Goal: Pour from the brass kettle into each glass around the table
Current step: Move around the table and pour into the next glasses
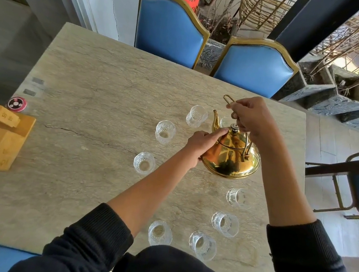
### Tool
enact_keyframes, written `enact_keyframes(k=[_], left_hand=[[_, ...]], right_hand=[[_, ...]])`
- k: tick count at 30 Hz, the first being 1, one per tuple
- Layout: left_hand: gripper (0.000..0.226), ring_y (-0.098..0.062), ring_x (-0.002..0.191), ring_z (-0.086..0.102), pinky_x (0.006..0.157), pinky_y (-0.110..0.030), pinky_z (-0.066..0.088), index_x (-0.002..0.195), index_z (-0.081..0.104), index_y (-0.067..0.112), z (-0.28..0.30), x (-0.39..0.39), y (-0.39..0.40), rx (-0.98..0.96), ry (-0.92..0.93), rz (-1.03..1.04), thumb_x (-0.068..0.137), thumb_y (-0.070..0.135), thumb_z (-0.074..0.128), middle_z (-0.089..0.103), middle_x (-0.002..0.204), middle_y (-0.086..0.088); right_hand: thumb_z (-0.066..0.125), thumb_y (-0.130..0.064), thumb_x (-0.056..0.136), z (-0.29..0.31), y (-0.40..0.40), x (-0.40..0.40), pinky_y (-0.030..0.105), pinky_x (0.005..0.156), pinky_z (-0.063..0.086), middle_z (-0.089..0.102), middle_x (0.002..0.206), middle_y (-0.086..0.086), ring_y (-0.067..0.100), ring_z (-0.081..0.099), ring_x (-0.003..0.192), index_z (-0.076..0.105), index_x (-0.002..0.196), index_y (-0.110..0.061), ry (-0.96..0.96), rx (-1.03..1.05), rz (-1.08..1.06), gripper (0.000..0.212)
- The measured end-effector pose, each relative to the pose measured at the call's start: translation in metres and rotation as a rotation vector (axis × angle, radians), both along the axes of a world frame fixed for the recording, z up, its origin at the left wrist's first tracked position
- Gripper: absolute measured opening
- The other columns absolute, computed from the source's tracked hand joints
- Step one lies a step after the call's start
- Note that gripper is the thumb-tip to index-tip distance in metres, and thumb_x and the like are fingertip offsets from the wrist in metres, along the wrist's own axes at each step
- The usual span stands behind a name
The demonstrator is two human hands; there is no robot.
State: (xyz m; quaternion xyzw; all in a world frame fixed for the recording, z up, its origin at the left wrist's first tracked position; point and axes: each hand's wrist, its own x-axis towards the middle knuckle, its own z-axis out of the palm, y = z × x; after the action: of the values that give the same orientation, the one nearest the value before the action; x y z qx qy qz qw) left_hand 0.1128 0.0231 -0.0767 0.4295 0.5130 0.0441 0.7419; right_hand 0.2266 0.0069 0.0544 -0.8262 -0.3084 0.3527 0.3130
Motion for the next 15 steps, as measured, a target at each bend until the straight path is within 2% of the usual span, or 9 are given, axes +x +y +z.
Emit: enact_keyframes(k=[8,15], left_hand=[[0.075,-0.018,0.08,0.068,0.058,-0.028,0.048,0.122,0.074,0.008,0.011,0.0,-0.003,-0.004,0.003,0.011,0.085,0.073,0.074,0.074,0.099,-0.007],[0.076,-0.021,0.093,0.072,0.064,-0.03,0.052,0.122,0.072,0.012,0.012,0.001,-0.004,-0.014,-0.01,0.025,0.081,0.076,0.076,0.078,0.116,-0.01]], right_hand=[[0.057,-0.012,0.098,0.004,-0.001,0.001,0.023,0.04,0.034,0.057,0.069,0.007,0.013,0.042,0.049,0.071,0.108,0.003,-0.028,-0.001,0.015,0.023],[0.058,-0.012,0.097,0.005,-0.001,0.002,0.022,0.041,0.034,0.056,0.067,0.007,0.013,0.041,0.048,0.073,0.105,0.002,-0.045,0.012,0.008,0.022]])
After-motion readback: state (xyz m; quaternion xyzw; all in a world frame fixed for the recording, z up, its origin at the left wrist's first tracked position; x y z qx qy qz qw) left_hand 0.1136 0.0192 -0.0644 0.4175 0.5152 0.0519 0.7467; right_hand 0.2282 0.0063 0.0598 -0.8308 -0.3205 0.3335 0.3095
